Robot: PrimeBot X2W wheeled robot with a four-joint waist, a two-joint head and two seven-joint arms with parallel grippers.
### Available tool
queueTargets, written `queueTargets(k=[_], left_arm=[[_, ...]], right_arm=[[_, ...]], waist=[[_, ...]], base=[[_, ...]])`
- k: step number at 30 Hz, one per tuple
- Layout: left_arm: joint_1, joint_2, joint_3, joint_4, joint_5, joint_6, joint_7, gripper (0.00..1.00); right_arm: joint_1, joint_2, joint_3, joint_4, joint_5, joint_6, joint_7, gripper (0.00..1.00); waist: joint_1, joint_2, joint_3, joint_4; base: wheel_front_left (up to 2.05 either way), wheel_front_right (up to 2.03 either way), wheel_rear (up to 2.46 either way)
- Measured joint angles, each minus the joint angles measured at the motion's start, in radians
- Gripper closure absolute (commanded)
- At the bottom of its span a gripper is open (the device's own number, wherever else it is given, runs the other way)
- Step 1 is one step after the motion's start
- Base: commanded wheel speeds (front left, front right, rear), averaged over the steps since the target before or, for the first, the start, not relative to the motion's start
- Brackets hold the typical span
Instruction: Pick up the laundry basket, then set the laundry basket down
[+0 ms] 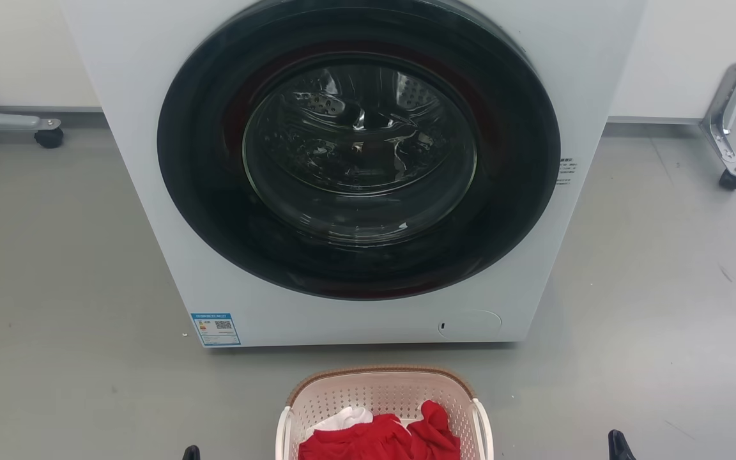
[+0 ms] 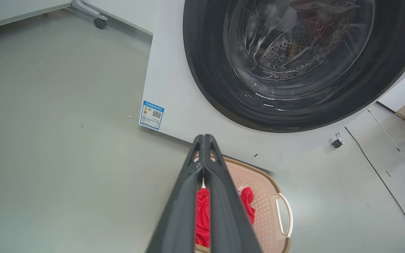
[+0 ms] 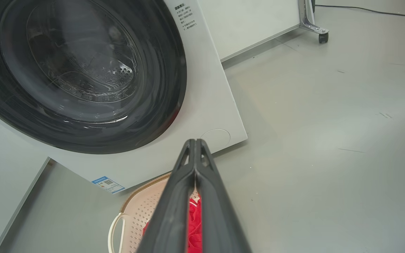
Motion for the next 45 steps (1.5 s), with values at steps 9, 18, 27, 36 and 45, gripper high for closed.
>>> queueTargets(k=[9,18,27,36,45], left_arm=[[-0.021,-0.004,0.029,0.009,-0.123,-0.022,0.034,1.00],[-0.041,-0.006,0.057,0.016,-0.245,-0.044,0.070,1.00],[-0.061,-0.008,0.085,0.026,-0.367,-0.069,0.102,1.00],[-0.082,-0.011,0.113,0.032,-0.488,-0.088,0.132,1.00],[-0.105,-0.014,0.142,0.040,-0.609,-0.114,0.167,1.00]], right_arm=[[-0.022,0.001,-0.034,0.012,0.130,0.020,0.041,1.00],[-0.043,0.001,-0.067,0.024,0.258,0.045,0.075,1.00],[-0.065,0.002,-0.099,0.038,0.386,0.067,0.105,1.00],[-0.086,0.002,-0.130,0.049,0.513,0.089,0.139,1.00],[-0.108,0.002,-0.162,0.063,0.640,0.114,0.170,1.00]], waist=[[0.0000,0.0000,0.000,-0.003],[0.0001,0.0000,0.000,-0.005],[0.0001,0.0000,0.000,-0.008],[0.0000,0.0000,-0.001,-0.011],[0.0000,0.0000,-0.001,-0.014]], base=[[0.00,0.00,0.00],[0.00,0.00,0.00],[0.00,0.00,0.00],[0.00,0.00,0.00],[0.00,0.00,0.00]])
